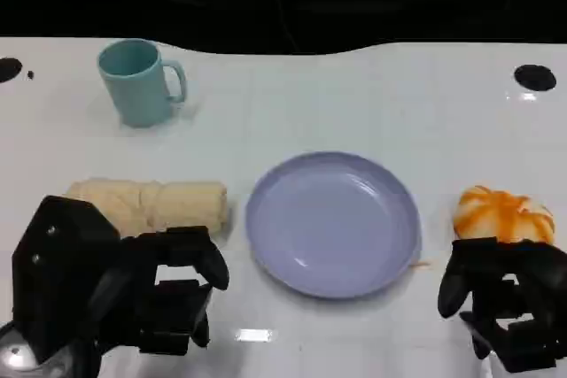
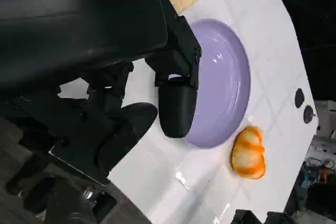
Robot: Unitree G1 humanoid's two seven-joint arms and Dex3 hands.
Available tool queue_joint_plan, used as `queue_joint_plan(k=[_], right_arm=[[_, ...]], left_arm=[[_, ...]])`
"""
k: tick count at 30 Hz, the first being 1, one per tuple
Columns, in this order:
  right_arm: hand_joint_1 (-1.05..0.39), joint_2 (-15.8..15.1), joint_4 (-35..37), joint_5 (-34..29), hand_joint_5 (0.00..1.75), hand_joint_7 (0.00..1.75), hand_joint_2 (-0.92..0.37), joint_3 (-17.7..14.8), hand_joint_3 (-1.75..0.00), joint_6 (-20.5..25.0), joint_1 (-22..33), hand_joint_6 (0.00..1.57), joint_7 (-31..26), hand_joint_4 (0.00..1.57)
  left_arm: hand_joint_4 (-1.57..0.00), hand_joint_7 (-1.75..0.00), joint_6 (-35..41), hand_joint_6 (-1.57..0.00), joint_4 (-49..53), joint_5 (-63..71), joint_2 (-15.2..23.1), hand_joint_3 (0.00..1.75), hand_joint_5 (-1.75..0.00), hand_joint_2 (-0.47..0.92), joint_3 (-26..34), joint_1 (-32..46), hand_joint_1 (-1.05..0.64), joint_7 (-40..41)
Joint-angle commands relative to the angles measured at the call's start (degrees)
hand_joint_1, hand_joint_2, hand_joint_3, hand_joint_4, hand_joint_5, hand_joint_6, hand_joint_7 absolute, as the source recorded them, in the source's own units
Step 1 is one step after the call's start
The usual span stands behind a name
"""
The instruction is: Grasp the towel on the left side of the plate with the left hand and place it into the plate.
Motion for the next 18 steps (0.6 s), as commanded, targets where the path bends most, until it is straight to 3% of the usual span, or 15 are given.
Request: queue_joint_plan(k=[1, 18], right_arm=[[0.10, -0.48, -0.38, 0.42, 1.73, 1.48, -0.73, -0.19, -0.91, 0.50, -0.22, 0.63, -0.05, 0.63], [0.09, -0.68, -0.11, 0.09, 1.71, 1.45, -0.70, 0.11, -0.94, -1.23, -0.08, 0.64, 0.25, 0.64]], left_arm=[[-0.75, -1.64, 1.13, -0.68, -0.76, -0.61, 0.20, 1.27, -1.75, 0.51, 0.56, -0.19, -0.08, 0.10], [-0.74, -1.64, -0.43, -0.67, -0.44, 0.01, 0.85, 1.25, -1.75, 0.52, 0.58, 0.10, -0.11, -0.26]])
